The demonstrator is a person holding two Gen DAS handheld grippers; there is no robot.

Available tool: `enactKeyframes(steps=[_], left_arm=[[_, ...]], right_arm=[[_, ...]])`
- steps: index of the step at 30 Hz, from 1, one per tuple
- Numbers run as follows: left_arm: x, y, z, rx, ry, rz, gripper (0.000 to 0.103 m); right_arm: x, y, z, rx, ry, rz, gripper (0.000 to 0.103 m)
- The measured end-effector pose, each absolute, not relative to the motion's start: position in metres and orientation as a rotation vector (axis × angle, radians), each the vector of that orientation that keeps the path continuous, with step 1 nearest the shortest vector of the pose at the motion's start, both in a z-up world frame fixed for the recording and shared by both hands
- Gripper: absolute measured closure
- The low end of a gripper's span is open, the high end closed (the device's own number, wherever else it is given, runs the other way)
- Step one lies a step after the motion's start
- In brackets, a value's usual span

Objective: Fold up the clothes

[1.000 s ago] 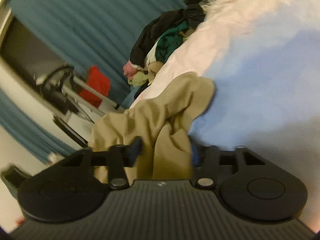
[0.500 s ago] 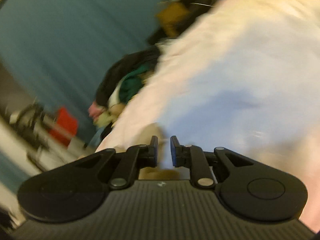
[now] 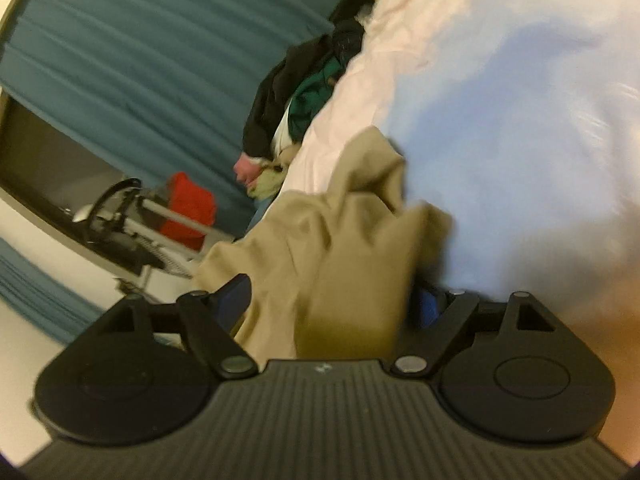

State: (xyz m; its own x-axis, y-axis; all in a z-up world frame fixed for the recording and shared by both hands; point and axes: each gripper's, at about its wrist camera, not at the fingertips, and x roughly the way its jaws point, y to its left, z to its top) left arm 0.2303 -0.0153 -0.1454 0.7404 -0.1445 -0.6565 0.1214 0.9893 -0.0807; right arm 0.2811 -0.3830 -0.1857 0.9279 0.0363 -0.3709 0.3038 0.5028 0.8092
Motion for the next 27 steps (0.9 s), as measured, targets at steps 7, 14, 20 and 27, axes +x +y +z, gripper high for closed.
enactKeyframes(steps=[7, 14, 20, 27], left_arm=[[0.246, -0.013, -0.156, -0.048, 0.736, -0.138, 0.004], [0.25, -0.015, -0.157, -0.029, 0.734, -0.141, 0.003], [0.242, 0.001, -0.14, -0.062, 0.725, -0.124, 0.003], [0.232, 0.04, -0.118, -0.091, 0.677, -0.056, 0.003]], right_arm=[[0.326, -0.382, -0.161, 0.917, 0.264, -0.156, 0.028], [0.343, -0.372, -0.129, 0.596, 0.387, -0.334, 0.092], [0.334, -0.317, -0.072, 0.281, 0.288, -0.418, 0.092], [0.367, -0.173, -0.058, -0.105, 0.258, -0.283, 0.092]])
